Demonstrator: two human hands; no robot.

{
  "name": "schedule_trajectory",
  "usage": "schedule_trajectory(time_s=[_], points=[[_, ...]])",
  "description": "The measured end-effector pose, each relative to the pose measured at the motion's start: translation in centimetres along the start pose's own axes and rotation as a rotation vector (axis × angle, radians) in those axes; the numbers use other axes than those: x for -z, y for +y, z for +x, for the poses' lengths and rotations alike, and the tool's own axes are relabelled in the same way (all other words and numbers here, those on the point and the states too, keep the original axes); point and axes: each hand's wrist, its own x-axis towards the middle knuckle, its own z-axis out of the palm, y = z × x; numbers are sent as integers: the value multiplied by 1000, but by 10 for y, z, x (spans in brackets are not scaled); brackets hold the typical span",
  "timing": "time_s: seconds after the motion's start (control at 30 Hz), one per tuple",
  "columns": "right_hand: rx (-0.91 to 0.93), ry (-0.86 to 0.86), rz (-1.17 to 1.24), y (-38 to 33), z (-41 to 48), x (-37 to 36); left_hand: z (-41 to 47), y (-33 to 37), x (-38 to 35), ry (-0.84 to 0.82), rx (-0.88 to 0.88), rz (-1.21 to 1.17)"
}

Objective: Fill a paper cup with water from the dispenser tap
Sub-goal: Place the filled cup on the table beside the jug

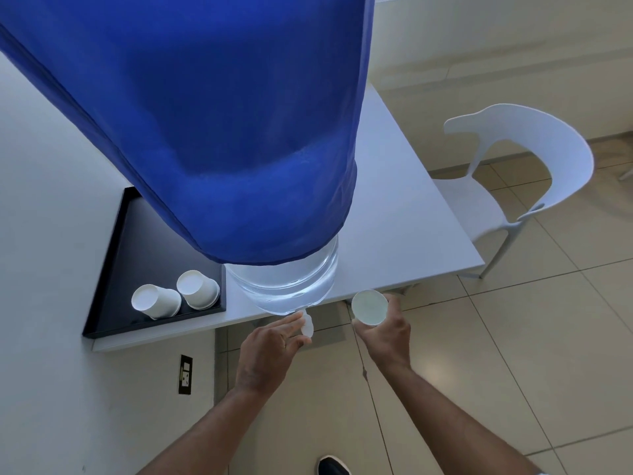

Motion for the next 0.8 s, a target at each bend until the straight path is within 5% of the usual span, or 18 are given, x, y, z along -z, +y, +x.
schedule_trajectory(time_s=[0.8], points=[[-35, 31, -18, -39, 104, -1, 0, -6, -5, 15, 12, -67]])
